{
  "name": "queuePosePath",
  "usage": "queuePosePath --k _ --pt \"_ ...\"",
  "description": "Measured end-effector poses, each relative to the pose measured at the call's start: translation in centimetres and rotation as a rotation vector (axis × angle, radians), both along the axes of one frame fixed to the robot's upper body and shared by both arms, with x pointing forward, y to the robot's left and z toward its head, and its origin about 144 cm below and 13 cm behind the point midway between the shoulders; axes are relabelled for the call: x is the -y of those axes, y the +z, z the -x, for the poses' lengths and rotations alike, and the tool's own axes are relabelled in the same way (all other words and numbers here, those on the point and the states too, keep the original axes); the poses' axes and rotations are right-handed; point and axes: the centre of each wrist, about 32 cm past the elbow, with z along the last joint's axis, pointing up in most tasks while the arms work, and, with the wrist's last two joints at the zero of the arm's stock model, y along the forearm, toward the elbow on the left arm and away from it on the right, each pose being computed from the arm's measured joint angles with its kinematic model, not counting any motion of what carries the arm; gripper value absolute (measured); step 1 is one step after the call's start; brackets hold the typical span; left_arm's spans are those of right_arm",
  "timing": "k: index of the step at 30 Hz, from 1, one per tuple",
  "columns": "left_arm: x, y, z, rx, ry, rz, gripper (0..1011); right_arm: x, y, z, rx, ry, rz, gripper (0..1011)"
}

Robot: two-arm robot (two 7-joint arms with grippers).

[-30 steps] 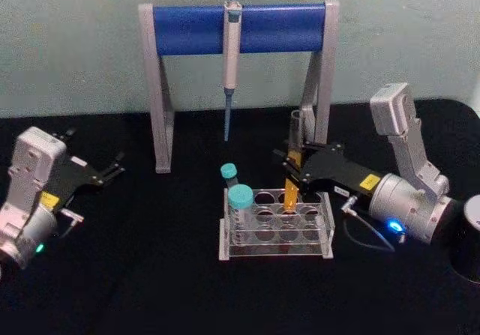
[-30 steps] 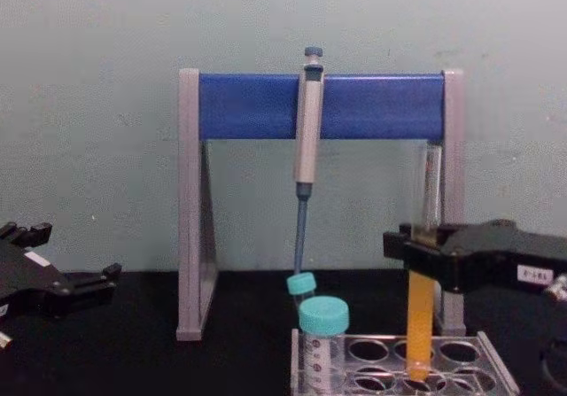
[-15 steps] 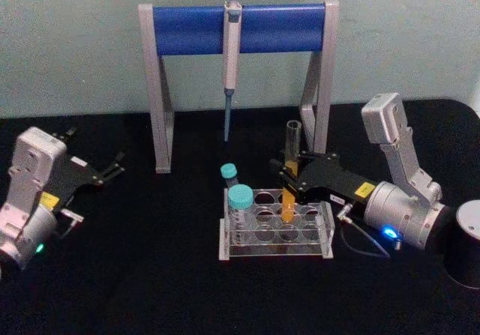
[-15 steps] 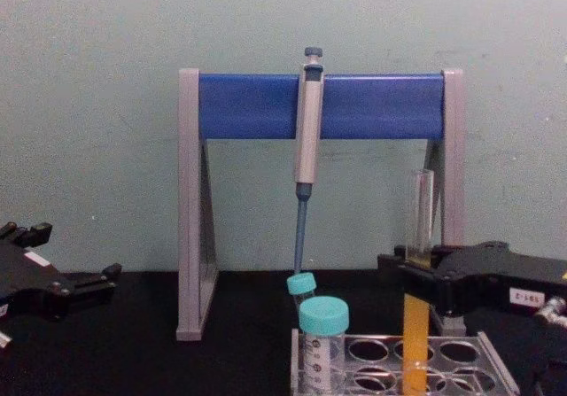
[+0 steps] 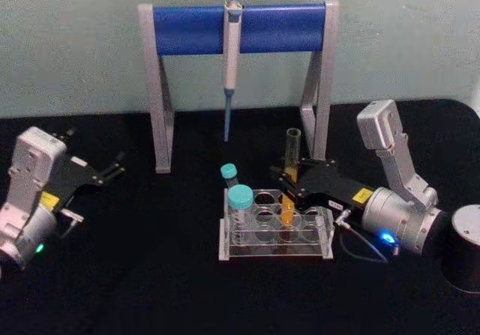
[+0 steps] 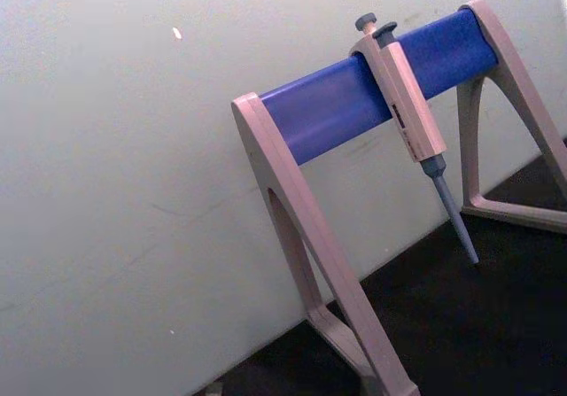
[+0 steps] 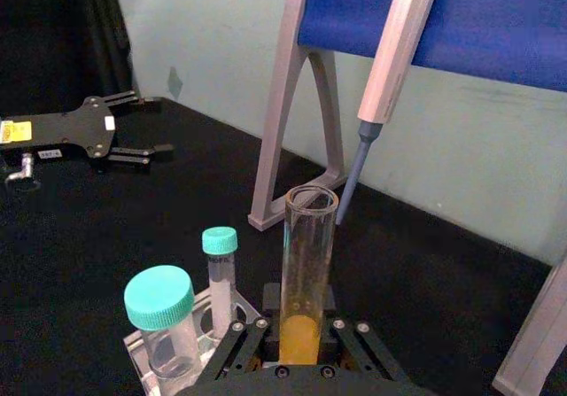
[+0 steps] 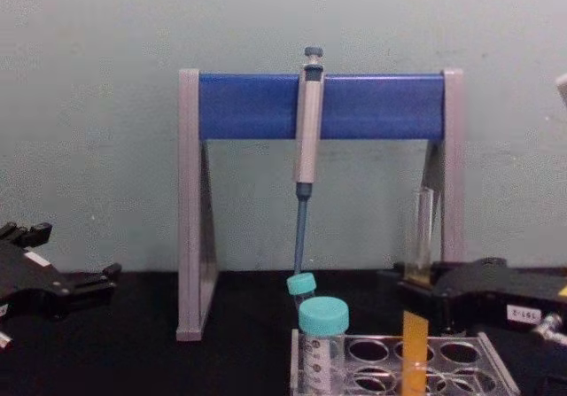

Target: Pick up the test tube from the test tube rack, shake it, then place it back into the test tube rack.

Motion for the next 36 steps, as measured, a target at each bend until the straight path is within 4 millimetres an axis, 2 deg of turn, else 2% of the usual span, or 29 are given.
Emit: queuePosePath --k 30,34,35,36 --pt "0.00 0.00 0.00 0.000 0.000 0.000 1001 -0.14 -0.32 -0.05 -0.012 -0.007 0.010 232" --pt "0.00 0.00 0.00 0.000 0.000 0.000 1001 -0.13 -0.31 -0.05 -0.012 -0.007 0.010 321" --pt "0.00 0.00 0.00 0.000 0.000 0.000 1002 -0.13 -0.31 -0.05 -0.012 -0.007 0.010 382" --pt "0.00 0.00 0.00 0.000 0.000 0.000 1001 -0.12 -0.31 -0.05 -0.012 -0.007 0.010 402"
